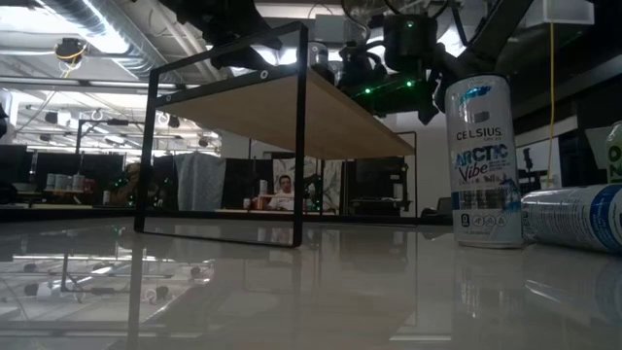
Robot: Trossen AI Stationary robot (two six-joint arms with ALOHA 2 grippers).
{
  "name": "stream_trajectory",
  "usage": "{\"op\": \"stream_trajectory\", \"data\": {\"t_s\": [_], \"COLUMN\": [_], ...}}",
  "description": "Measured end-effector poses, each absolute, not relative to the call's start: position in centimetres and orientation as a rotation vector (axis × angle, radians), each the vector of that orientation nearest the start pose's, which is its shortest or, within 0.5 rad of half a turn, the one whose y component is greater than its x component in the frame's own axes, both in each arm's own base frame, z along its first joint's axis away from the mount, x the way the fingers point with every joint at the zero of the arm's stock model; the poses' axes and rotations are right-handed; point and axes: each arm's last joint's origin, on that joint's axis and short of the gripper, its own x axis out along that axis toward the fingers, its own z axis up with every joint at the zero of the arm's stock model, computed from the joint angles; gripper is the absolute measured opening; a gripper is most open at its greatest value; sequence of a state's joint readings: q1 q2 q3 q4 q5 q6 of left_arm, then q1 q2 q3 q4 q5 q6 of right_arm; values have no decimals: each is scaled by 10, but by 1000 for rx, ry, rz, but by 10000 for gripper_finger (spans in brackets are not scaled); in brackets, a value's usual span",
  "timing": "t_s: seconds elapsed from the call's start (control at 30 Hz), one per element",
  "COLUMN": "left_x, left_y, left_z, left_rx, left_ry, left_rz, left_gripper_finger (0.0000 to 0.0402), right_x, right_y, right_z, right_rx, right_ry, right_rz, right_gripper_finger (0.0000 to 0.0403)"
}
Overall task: Place canned beverage on shelf
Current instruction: Put the white soda can on the shelf
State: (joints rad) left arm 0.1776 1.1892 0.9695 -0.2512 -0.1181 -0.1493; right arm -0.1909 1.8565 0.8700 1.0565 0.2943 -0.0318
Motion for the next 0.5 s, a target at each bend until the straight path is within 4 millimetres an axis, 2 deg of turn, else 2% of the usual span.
{"op": "stream_trajectory", "data": {"t_s": [0.5], "left_x": [255], "left_y": [49], "left_z": [310], "left_rx": [-160], "left_ry": [450], "left_rz": [324], "left_gripper_finger": [299], "right_x": [366], "right_y": [-79], "right_z": [194], "right_rx": [-27], "right_ry": [-73], "right_rz": [-486], "right_gripper_finger": [285]}}
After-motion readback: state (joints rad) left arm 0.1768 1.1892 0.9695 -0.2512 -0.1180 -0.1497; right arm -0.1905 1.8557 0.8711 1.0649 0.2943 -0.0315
